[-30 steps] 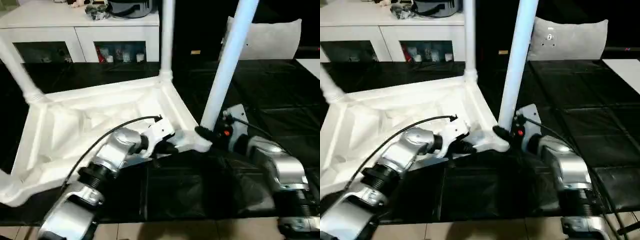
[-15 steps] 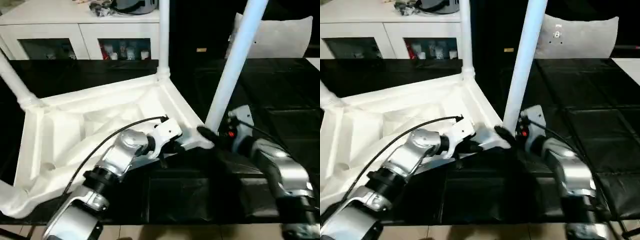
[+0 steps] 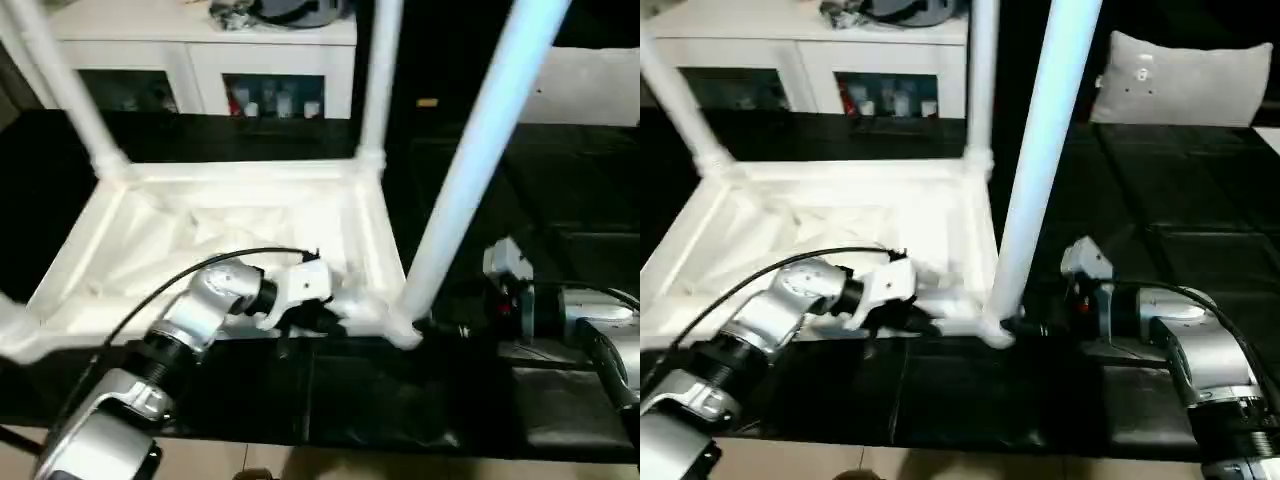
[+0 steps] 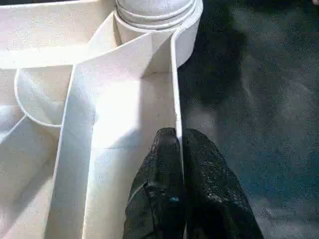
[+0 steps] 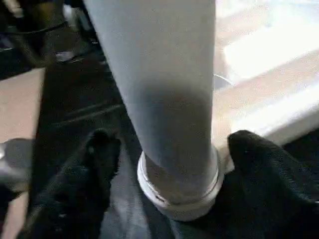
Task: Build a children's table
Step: Rotate leg to tighten
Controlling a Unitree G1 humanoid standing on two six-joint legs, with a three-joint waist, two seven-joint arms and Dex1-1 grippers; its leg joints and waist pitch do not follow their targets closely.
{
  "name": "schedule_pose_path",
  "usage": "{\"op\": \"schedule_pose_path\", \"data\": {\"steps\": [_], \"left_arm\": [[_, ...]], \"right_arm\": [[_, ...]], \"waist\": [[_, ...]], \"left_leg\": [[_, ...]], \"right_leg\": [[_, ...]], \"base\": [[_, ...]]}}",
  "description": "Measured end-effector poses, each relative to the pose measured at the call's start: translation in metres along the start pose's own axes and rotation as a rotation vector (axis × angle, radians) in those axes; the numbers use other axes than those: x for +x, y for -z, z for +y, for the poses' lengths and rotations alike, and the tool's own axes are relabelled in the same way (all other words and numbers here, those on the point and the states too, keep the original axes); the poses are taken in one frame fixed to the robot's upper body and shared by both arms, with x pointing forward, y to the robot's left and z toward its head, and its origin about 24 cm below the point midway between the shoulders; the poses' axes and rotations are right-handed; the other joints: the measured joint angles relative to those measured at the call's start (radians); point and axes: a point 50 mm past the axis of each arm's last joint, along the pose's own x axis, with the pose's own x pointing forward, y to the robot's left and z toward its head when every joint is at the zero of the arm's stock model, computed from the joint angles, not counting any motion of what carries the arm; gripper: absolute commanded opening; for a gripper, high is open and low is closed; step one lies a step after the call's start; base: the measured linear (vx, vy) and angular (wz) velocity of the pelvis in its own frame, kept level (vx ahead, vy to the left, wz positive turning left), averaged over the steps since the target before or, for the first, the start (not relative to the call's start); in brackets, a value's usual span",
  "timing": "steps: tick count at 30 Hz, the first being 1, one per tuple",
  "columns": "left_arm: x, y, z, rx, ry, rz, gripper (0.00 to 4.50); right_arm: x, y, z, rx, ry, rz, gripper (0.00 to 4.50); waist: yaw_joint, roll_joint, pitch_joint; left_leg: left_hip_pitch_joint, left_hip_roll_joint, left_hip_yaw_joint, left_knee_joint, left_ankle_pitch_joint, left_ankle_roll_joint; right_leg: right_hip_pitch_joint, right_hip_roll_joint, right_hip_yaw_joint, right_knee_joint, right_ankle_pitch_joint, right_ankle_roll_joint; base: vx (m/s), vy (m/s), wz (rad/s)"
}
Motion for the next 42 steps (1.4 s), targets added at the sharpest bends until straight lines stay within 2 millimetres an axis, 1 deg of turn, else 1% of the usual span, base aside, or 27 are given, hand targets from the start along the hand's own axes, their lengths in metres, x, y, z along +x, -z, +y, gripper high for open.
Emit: {"op": "schedule_pose_path", "data": {"steps": [1, 5, 7, 9, 10, 11, 12, 15, 19, 21, 23, 24, 25, 26, 28, 29, 31, 33, 34, 35, 36, 39, 42], "left_arm": [[0.0, 0.0, -0.001, 0.01, 0.01, 0.002, 0.0], [0.001, -0.001, -0.003, 0.033, 0.042, 0.002, 0.0], [0.001, -0.001, -0.004, 0.037, 0.056, 0.003, 0.0], [0.001, -0.001, -0.004, 0.041, 0.064, 0.002, 0.0], [0.001, -0.001, -0.004, 0.044, 0.065, 0.002, 0.0], [0.002, -0.001, -0.004, 0.047, 0.066, 0.002, 0.0], [0.002, -0.001, -0.004, 0.048, 0.066, 0.001, 0.0], [0.002, -0.001, -0.004, 0.056, 0.068, 0.0, 0.0], [0.003, -0.002, -0.004, 0.04, 0.066, -0.008, 0.0], [0.003, -0.002, -0.003, 0.004, 0.045, -0.007, 0.0], [0.003, 0.0, 0.002, -0.066, -0.035, 0.002, 0.0], [0.003, 0.001, 0.005, -0.105, -0.081, 0.004, 0.0], [0.005, 0.0, 0.009, -0.145, -0.143, 0.003, 0.0], [0.008, -0.002, 0.011, -0.165, -0.173, -0.002, 0.0], [0.019, -0.008, 0.014, -0.215, -0.238, -0.024, 0.0], [0.024, -0.011, 0.017, -0.239, -0.272, -0.031, 0.0], [0.036, -0.017, 0.02, -0.287, -0.336, -0.046, 0.0], [0.042, -0.022, 0.022, -0.305, -0.376, -0.049, 0.0], [0.044, -0.024, 0.023, -0.315, -0.394, -0.05, 0.0], [0.045, -0.025, 0.024, -0.321, -0.408, -0.05, 0.0], [0.047, -0.026, 0.024, -0.323, -0.412, -0.05, 0.0], [0.047, -0.026, 0.024, -0.321, -0.413, -0.05, 0.0], [0.045, -0.025, 0.023, -0.304, -0.404, -0.047, 0.0]], "right_arm": [[0.001, 0.0, 0.001, -0.006, -0.017, 0.007, 3.37], [0.004, 0.001, 0.004, -0.022, -0.062, 0.02, 3.28], [0.005, 0.001, 0.005, -0.021, -0.083, 0.023, 2.93], [0.005, 0.001, 0.005, -0.023, -0.088, 0.022, 2.85], [0.006, 0.001, 0.005, -0.033, -0.09, 0.02, 2.63], [0.006, 0.0, 0.005, -0.038, -0.091, 0.017, 2.63], [0.007, 0.0, 0.005, -0.038, -0.091, 0.015, 2.42], [0.008, 0.001, 0.005, -0.031, -0.096, 0.016, 2.17], [0.009, 0.002, 0.006, -0.002, -0.087, 0.001, 2.01], [0.014, 0.002, 0.006, 0.021, -0.054, -0.016, 1.98], [0.021, 0.001, 0.002, 0.063, 0.06, -0.052, 1.98], [0.027, 0.0, -0.002, 0.084, 0.128, -0.076, 1.98], [0.032, -0.002, -0.008, 0.115, 0.222, -0.1, 1.97], [0.034, -0.004, -0.012, 0.13, 0.275, -0.106, 1.97], [0.038, -0.007, -0.02, 0.174, 0.387, -0.115, 1.96], [0.04, -0.008, -0.024, 0.189, 0.446, -0.115, 1.96], [0.045, -0.012, -0.03, 0.22, 0.568, -0.122, 1.96], [0.048, -0.015, -0.034, 0.236, 0.64, -0.126, 1.96], [0.049, -0.016, -0.035, 0.244, 0.667, -0.135, 2.3], [0.051, -0.016, -0.035, 0.248, 0.685, -0.146, 2.3], [0.052, -0.016, -0.035, 0.251, 0.697, -0.156, 2.64], [0.052, -0.015, -0.034, 0.258, 0.692, -0.175, 2.75], [0.051, -0.014, -0.033, 0.258, 0.671, -0.18, 3.08]], "waist": [[0.002, 0.0, 0.0], [0.004, -0.001, 0.0], [0.006, -0.001, 0.0], [0.009, -0.001, 0.0], [0.01, -0.001, 0.0], [0.011, -0.001, 0.0], [0.012, -0.001, 0.0], [0.014, -0.001, 0.0], [0.013, -0.001, 0.0], [0.011, -0.001, 0.0], [0.001, -0.001, 0.0], [-0.008, -0.001, 0.0], [-0.021, 0.0, 0.0], [-0.031, 0.0, 0.0], [-0.05, -0.001, 0.0], [-0.057, -0.001, 0.0], [-0.066, -0.001, 0.0], [-0.066, -0.001, 0.0], [-0.065, 0.0, -0.001], [-0.065, 0.0, -0.001], [-0.064, 0.001, -0.001], [-0.064, 0.001, -0.001], [-0.064, 0.001, -0.001]], "left_leg": [[0.0, 0.0, 0.0, 0.001, 0.0, 0.0], [-0.001, 0.0, 0.0, 0.003, 0.0, 0.0], [-0.001, 0.0, 0.0, 0.003, 0.0, 0.0], [-0.001, 0.0, 0.0, 0.003, 0.0, 0.0], [-0.001, 0.0, 0.0, 0.003, 0.0, 0.0], [-0.001, 0.0, 0.0, 0.003, 0.0, 0.0], [-0.001, 0.0, 0.0, 0.003, 0.0, 0.0], [-0.002, 0.0, -0.001, 0.003, 0.0, 0.0], [-0.002, 0.0, -0.001, 0.003, 0.0, 0.0], [-0.001, 0.0, -0.001, 0.003, 0.001, 0.0], [0.002, 0.0, -0.001, 0.003, 0.002, -0.003], [0.003, 0.0, 0.0, 0.003, 0.003, -0.004], [0.004, 0.0, 0.0, 0.003, 0.004, -0.005], [0.004, 0.0, 0.0, 0.003, 0.004, -0.005], [0.005, -0.001, 0.0, 0.003, 0.003, -0.005], [0.005, -0.001, 0.0, 0.003, 0.003, -0.005], [0.005, -0.001, 0.0, 0.002, 0.004, -0.005], [0.006, -0.001, 0.0, -0.001, 0.004, -0.005], [0.006, -0.001, 0.0, -0.002, 0.004, -0.005], [0.005, -0.001, 0.0, -0.003, 0.004, -0.005], [0.005, -0.001, 0.0, -0.003, 0.004, -0.005], [0.005, -0.001, 0.0, -0.003, 0.003, -0.003], [0.005, -0.001, 0.0, -0.003, 0.003, -0.003]], "right_leg": [[0.0, 0.0, 0.0, 0.0, 0.0, 0.0], [0.0, 0.0, 0.001, 0.0, 0.001, 0.0], [0.0, 0.0, 0.001, 0.0, 0.002, 0.0], [0.0, 0.0, 0.001, 0.0, 0.002, 0.0], [0.0, 0.0, 0.001, 0.0, 0.002, 0.0], [0.0, 0.0, 0.001, 0.0, 0.002, 0.0], [0.0, 0.0, 0.001, 0.0, 0.002, 0.0], [0.0, 0.0, 0.001, 0.0, 0.002, 0.001], [0.0, 0.0, 0.0, 0.001, 0.002, 0.0], [0.0, 0.0, 0.001, 0.001, 0.002, 0.0], [0.001, 0.0, 0.001, 0.002, 0.004, -0.001], [0.002, 0.0, 0.001, 0.001, 0.004, -0.001], [0.002, 0.0, 0.001, 0.001, 0.005, -0.001], [0.002, 0.0, 0.001, 0.0, 0.005, -0.001], [0.004, 0.0, 0.002, -0.002, 0.006, 0.0], [0.004, 0.0, 0.002, -0.002, 0.006, 0.0], [0.004, 0.0, 0.001, -0.001, 0.006, 0.0], [0.003, 0.0, 0.001, -0.001, 0.006, -0.001], [0.003, 0.0, 0.001, -0.001, 0.005, -0.001], [0.003, 0.0, 0.0, -0.001, 0.004, -0.001], [0.003, 0.0, 0.0, -0.001, 0.003, -0.001], [0.003, 0.0, 0.001, -0.002, 0.003, 0.0], [0.003, 0.0, 0.001, -0.002, 0.003, 0.0]], "base": [[0.0, 0.0, 0.0], [0.0, 0.0, 0.0], [0.0, 0.0, 0.0], [0.0, 0.0, 0.0], [0.0, 0.0, 0.0], [0.0, 0.0, 0.0], [0.0, 0.0, 0.0], [0.0, 0.0, 0.0], [0.0, 0.0, 0.0], [0.0, 0.0, 0.0], [0.0, 0.0, 0.0], [0.0, 0.0, 0.0], [0.0, 0.0, 0.0], [0.0, 0.0, 0.0], [0.0, 0.0, 0.0], [0.0, 0.0, 0.0], [0.0, 0.0, 0.0], [0.0, 0.0, 0.0], [0.0, 0.0, 0.0], [0.0, 0.0, 0.0], [0.0, 0.0, 0.0], [0.0, 0.0, 0.0], [0.0, 0.0, 0.0]]}}
